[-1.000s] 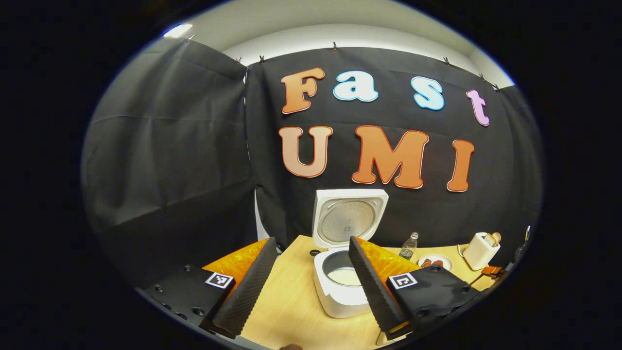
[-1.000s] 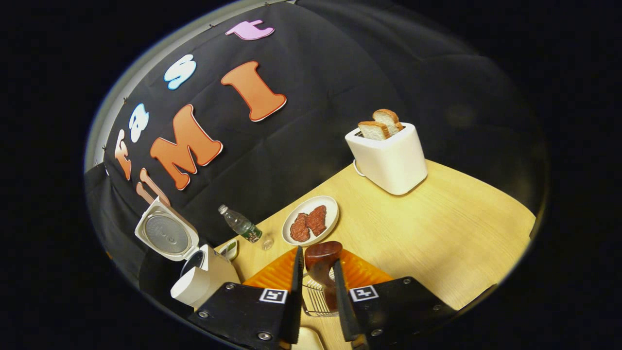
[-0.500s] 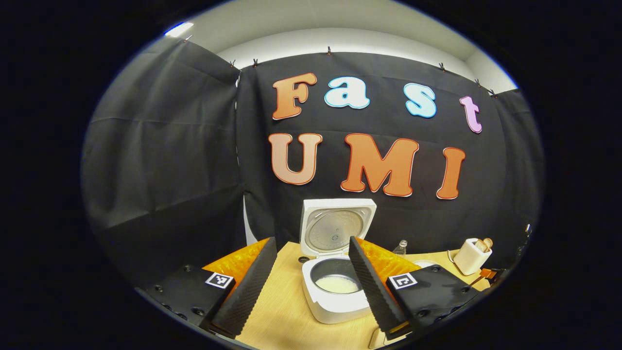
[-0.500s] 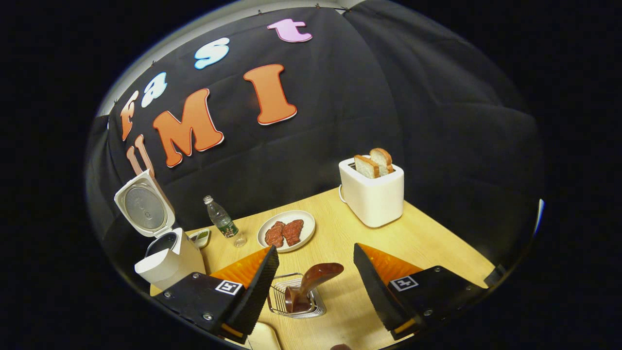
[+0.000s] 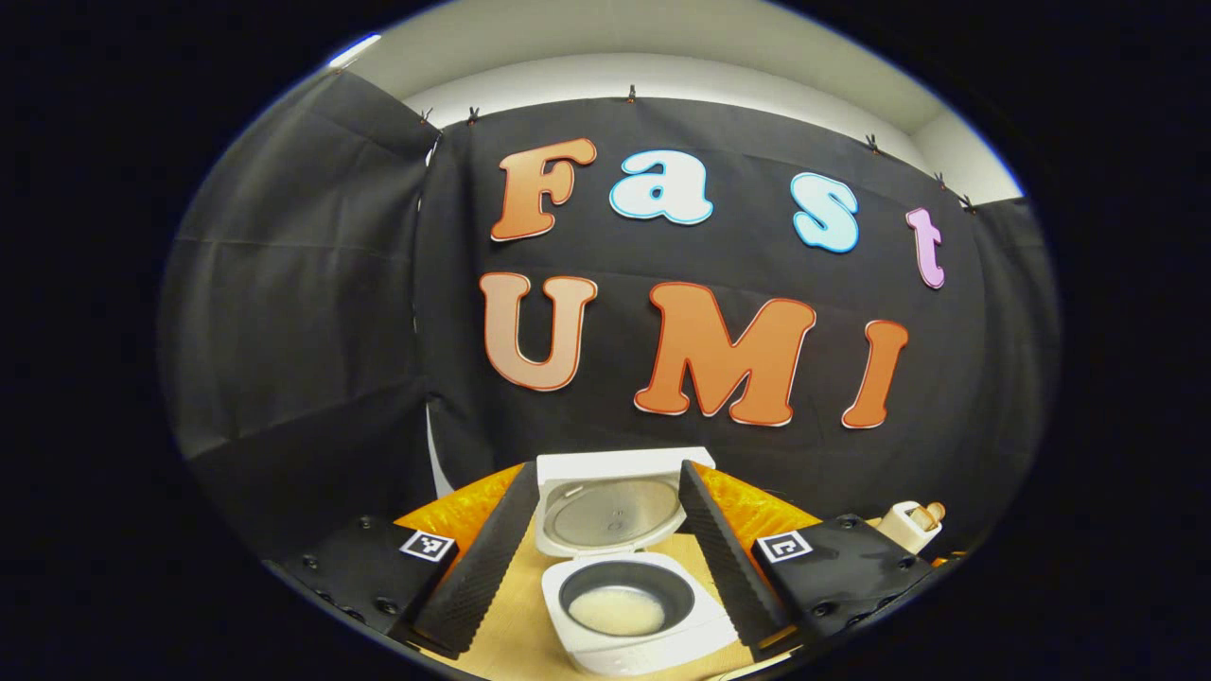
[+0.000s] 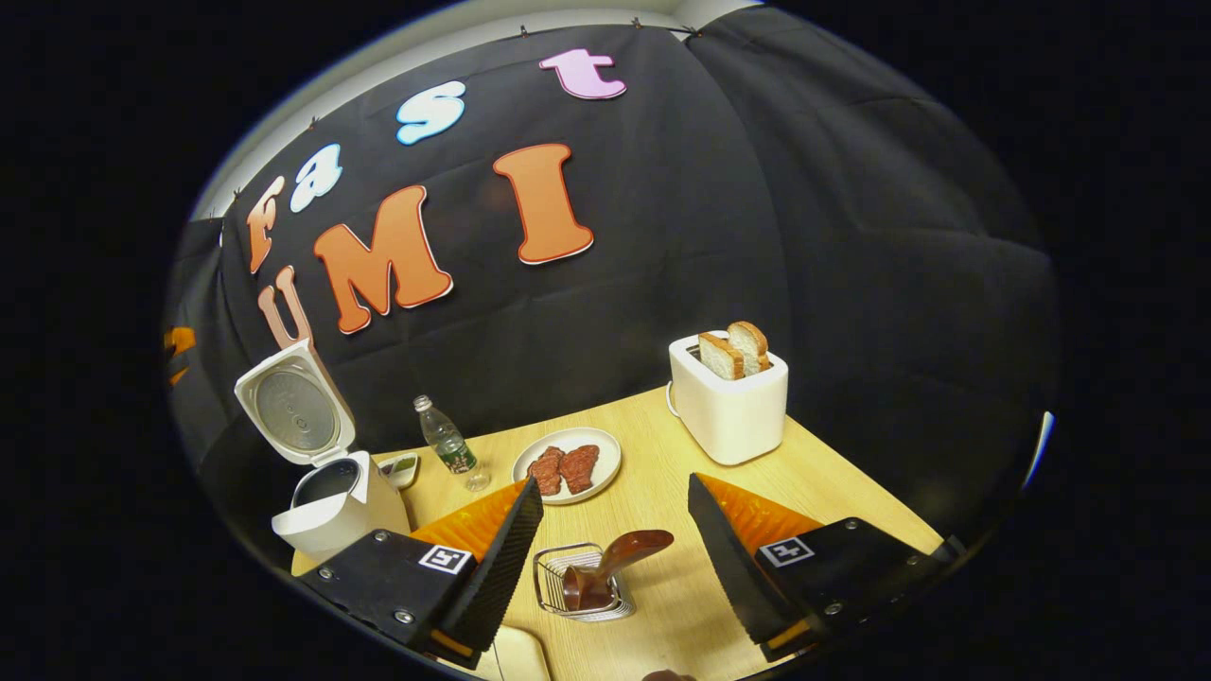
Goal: Close the left gripper, press the button to open the rice cooker; take a wooden spoon from the chopstick holder with the right hand, scoop a spoonful of rice and pour it into the rice cooker, then put the wooden spoon back into the chopstick holder.
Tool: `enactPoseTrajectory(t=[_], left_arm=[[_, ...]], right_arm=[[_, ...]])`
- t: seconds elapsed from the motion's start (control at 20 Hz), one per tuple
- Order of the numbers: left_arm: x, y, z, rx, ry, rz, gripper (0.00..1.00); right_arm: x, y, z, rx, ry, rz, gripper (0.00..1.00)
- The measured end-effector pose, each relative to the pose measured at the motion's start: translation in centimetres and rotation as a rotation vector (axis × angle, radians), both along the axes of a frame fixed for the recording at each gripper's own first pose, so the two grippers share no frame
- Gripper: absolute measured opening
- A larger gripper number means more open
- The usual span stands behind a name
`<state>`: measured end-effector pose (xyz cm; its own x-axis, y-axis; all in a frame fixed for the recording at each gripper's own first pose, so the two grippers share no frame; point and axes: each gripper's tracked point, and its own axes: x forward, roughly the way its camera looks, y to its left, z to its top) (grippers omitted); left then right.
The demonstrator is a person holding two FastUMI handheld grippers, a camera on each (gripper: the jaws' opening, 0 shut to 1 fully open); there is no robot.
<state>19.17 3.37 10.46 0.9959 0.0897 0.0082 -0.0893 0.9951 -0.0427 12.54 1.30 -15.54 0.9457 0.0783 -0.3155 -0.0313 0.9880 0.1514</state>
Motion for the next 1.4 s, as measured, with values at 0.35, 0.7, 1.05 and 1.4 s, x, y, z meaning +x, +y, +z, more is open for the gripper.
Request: enactPoseTrajectory(t=[0.35, 0.7, 1.05, 1.4], left_arm=[[11.6, -1.3, 3.5, 0.070, 0.013, -0.020, 1.00], [20.6, 0.0, -2.9, 0.098, 0.167, -0.024, 1.00], [22.1, 1.7, -8.9, 0.084, 0.280, -0.017, 1.00], [18.4, 0.3, -10.0, 0.039, 0.277, -0.061, 1.00]], right_arm=[[-0.3, -1.5, 0.9, -0.037, -0.007, -0.060, 0.95], [-1.1, -2.6, 1.4, -0.053, -0.004, -0.123, 0.95], [-1.8, -2.3, 2.5, -0.060, -0.017, -0.147, 0.95], [-2.6, -1.4, 3.3, -0.061, -0.027, -0.124, 0.95]])
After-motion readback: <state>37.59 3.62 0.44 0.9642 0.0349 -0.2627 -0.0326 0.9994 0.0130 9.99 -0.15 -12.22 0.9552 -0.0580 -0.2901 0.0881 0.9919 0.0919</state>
